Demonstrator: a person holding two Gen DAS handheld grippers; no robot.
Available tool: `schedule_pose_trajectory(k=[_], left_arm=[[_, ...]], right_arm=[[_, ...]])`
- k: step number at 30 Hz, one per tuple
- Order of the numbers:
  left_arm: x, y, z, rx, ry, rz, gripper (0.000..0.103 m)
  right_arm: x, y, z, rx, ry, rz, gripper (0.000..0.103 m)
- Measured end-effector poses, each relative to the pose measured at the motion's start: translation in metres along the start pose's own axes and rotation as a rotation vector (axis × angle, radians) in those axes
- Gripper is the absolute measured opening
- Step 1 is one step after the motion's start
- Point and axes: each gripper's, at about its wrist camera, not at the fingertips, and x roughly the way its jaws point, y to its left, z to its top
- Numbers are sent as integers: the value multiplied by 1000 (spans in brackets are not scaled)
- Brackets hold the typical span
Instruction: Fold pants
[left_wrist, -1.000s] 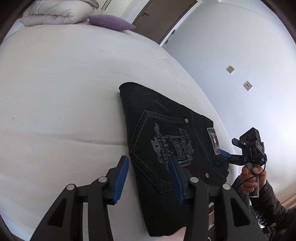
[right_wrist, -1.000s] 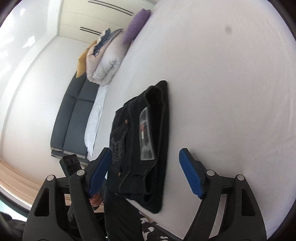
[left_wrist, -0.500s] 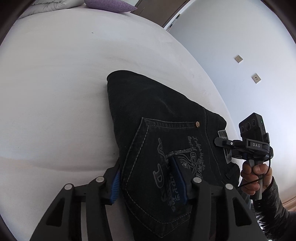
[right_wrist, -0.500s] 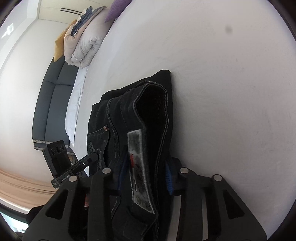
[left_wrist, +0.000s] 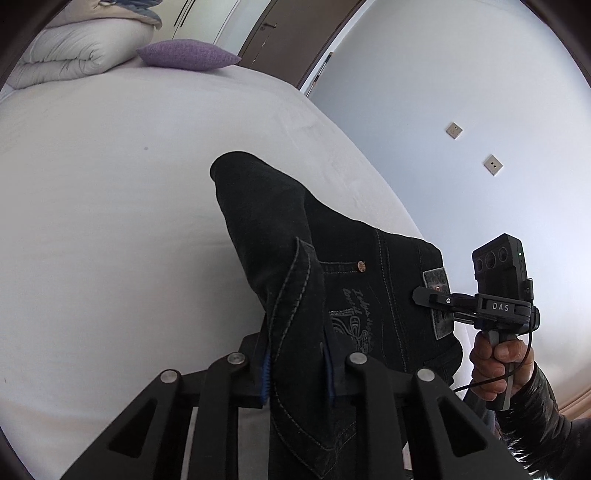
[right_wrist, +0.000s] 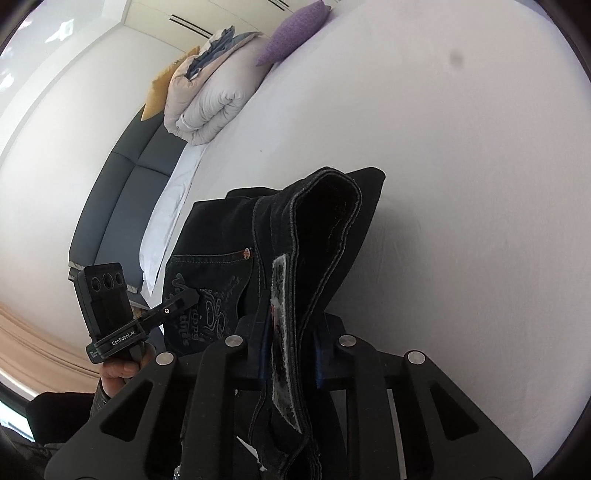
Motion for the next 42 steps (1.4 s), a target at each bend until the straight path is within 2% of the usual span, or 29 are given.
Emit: schedule_pose_trajectory(k=[4, 8, 11, 14, 16, 20, 24, 26, 28, 29, 30, 31, 33, 36, 38, 42], left_arm=[[32, 3, 41, 10, 0, 4, 22], [68, 17, 67, -15, 20, 11, 22], [94, 26, 73, -22, 51, 47, 22], [104, 38, 67, -42, 54, 45, 26], [109, 43, 62, -51, 53, 51, 34], [114, 44, 55, -33, 40, 83, 41], [112, 36, 53, -14, 10, 110, 44], [102, 30, 49, 33, -19, 161, 44], [88, 16, 45, 101, -57, 225, 45], [81, 9, 42, 127, -79, 250, 48], [71, 1, 38, 149, -109, 267, 56], [62, -7, 35, 167, -141, 282, 66], [43, -25, 27, 211, -208, 327, 76], [14, -56, 10, 276, -311, 414, 102], [-3, -76, 1, 303, -374, 459, 103], [-33, -103, -20, 311, -424, 524, 103]], right_arm=[[-7, -10, 44, -4, -25, -20, 16], [-2, -35, 89, 19, -22, -41, 16], [14, -58, 113, 37, 6, -61, 16], [28, -86, 120, 75, 28, -57, 17], [31, -101, 117, 98, 26, -20, 18], [32, -110, 110, 90, 2, -3, 21], [36, -102, 105, 69, -13, -32, 25], [31, -94, 100, 53, -29, -72, 28], [28, -78, 93, 37, -45, -108, 42], [21, -72, 88, 26, -64, -120, 55], [13, -67, 80, 13, -83, -137, 59], [4, -60, 73, -9, -97, -157, 59], [-6, -47, 61, -40, -104, -185, 59], [-27, -26, 38, -77, -141, -235, 59], [-42, -9, 21, -99, -181, -266, 59], [-68, 30, -13, -169, -250, -367, 59]])
